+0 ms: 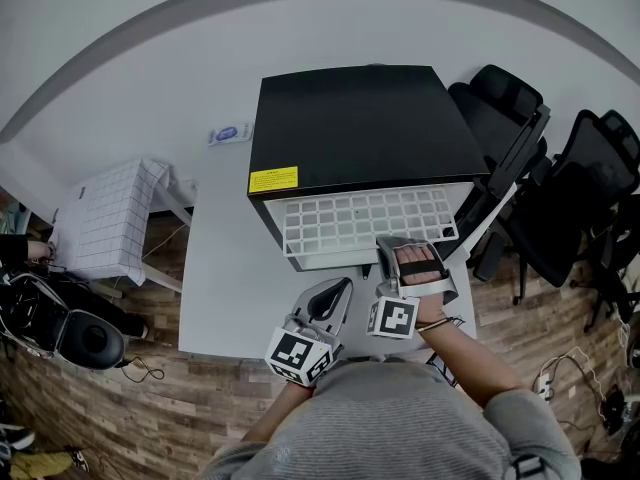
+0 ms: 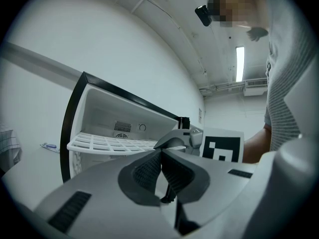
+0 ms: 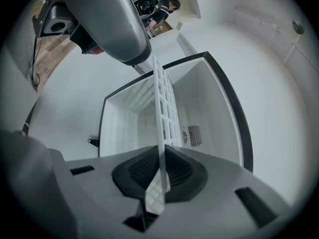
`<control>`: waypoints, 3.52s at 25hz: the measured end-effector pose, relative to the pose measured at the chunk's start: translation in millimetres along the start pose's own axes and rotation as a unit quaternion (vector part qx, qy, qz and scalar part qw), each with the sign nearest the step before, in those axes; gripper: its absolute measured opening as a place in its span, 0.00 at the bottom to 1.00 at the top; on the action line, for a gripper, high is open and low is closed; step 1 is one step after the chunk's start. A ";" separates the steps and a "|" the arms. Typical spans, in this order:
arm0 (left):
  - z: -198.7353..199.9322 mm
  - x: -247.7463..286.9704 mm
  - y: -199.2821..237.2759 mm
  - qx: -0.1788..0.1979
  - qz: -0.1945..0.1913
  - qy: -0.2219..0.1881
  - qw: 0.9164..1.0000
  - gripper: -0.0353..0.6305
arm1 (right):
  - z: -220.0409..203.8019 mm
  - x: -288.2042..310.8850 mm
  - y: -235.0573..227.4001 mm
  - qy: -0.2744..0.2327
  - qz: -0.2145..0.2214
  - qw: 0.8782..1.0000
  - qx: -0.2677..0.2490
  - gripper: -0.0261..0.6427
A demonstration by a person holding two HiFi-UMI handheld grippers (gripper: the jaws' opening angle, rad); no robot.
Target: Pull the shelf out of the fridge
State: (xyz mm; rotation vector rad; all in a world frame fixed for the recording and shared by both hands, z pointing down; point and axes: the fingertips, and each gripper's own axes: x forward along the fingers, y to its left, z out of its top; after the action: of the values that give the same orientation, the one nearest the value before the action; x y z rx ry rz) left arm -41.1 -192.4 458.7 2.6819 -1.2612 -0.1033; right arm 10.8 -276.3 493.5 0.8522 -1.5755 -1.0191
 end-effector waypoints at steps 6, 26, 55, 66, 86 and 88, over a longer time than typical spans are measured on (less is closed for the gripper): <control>0.4 2.2 -0.9 -0.002 -0.005 0.001 1.000 0.07 | 0.2 -3.3 -0.4 0.003 0.003 1.000 0.005 0.08; -1.6 -7.0 -2.8 0.002 -0.015 0.002 1.000 0.07 | 2.7 -25.2 9.3 0.006 0.002 1.000 0.017 0.09; -2.0 -35.7 -6.6 0.027 -0.042 -0.001 0.999 0.07 | 5.2 -46.5 15.8 0.019 -0.019 1.000 0.003 0.09; -24.2 -30.8 -12.3 0.036 -0.071 0.054 0.995 0.07 | 5.0 -46.2 15.2 0.025 -0.016 1.000 0.007 0.09; -41.8 -26.0 -28.5 0.055 -0.100 0.086 0.990 0.07 | 7.6 -62.9 22.2 0.021 -0.010 1.000 -0.006 0.09; -38.5 -26.8 -30.4 0.058 -0.104 0.080 0.990 0.07 | 11.2 -68.7 26.5 0.017 -0.007 1.000 -0.004 0.08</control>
State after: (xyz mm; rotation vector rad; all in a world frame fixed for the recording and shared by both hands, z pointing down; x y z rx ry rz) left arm -29.9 -147.8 490.5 2.8471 -0.9672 0.1615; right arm 14.2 -202.0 491.0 0.8733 -1.5376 -1.0149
